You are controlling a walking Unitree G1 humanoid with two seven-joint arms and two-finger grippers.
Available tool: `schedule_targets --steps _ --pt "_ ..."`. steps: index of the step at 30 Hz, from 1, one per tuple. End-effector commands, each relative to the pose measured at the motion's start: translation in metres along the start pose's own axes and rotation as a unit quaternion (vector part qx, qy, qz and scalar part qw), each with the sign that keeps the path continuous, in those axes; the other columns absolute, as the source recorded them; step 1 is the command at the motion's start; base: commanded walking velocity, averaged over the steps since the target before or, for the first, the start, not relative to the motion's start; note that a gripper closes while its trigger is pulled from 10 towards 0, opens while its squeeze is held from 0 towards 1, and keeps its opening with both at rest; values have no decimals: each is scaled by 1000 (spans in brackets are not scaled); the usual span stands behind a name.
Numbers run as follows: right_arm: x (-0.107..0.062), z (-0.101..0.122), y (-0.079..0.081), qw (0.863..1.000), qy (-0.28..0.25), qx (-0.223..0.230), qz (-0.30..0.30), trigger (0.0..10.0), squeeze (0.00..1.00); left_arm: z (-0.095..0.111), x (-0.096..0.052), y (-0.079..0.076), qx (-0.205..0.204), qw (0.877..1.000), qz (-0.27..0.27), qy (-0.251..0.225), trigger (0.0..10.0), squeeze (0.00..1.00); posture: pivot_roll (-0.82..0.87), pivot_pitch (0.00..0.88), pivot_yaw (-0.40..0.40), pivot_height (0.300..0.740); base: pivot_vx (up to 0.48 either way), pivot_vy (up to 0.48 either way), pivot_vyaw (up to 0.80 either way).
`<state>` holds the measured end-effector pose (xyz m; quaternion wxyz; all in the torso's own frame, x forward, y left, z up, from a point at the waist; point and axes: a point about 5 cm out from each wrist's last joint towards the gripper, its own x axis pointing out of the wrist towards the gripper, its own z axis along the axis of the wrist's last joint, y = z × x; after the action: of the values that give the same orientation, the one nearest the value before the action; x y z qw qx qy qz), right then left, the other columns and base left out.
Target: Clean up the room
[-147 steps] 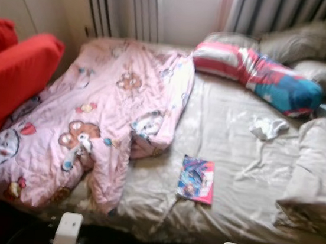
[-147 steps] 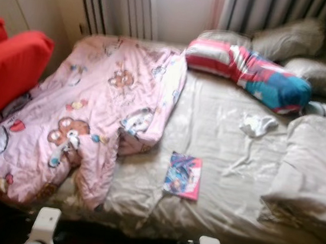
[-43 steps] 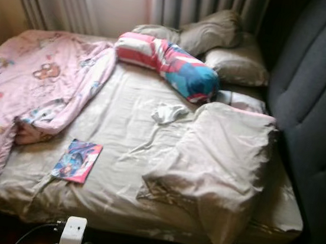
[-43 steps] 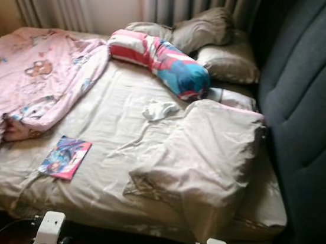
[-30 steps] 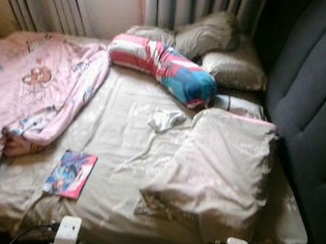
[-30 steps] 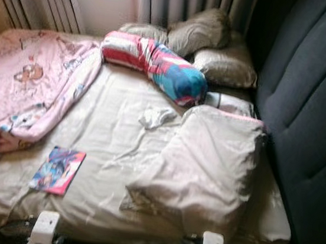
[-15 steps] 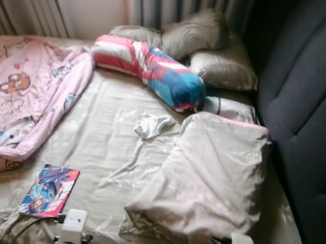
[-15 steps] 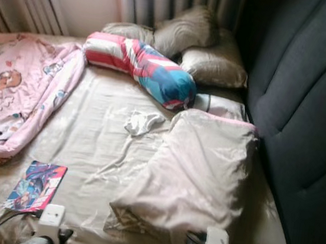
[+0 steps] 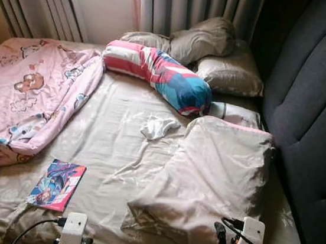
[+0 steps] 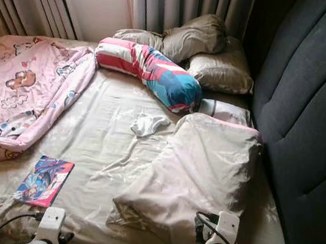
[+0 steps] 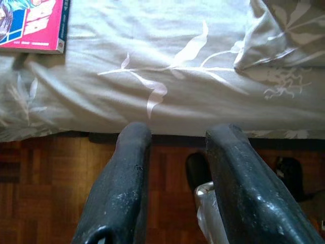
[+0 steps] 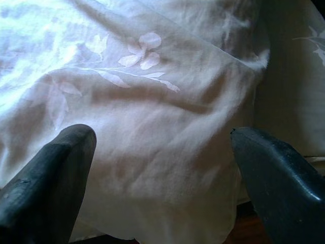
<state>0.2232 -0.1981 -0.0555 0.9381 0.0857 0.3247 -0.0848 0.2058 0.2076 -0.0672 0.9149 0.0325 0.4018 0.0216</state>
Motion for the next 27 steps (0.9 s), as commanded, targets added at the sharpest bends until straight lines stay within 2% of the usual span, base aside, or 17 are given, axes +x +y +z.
schedule_targets --steps 1,8,12,15,21,23,27 --pt "1 3 0 1000 -1 -2 -11 10000 0 4 1 1 3 1000 -1 -7 10000 0 -76 44 37 740 0 0 0" --pt "1 2 0 1000 2 2 -11 10000 0 4 0 2 4 1000 2 -10 10000 0 -75 46 38 720 0 0 0" --pt "3 9 0 1000 -18 7 -18 10000 0 3 0 5 5 1000 3 -11 10000 0 -66 54 46 685 0 0 0" --pt "4 17 2 999 -41 18 -15 10000 0 2 -1 6 5 1000 4 -10 10000 0 -62 55 48 685 0 0 0" --pt "7 27 6 998 -49 24 -13 10000 0 0 -1 7 8 1000 2 -9 10000 0 -57 53 57 685 0 0 0" --pt "8 26 7 999 -35 12 -14 10000 0 0 -1 7 10 1000 1 -9 10000 0 -57 53 58 685 0 0 0" --pt "8 27 8 999 -41 10 -15 10000 0 0 -2 8 14 1000 0 -9 10000 0 -55 54 61 660 0 0 0"
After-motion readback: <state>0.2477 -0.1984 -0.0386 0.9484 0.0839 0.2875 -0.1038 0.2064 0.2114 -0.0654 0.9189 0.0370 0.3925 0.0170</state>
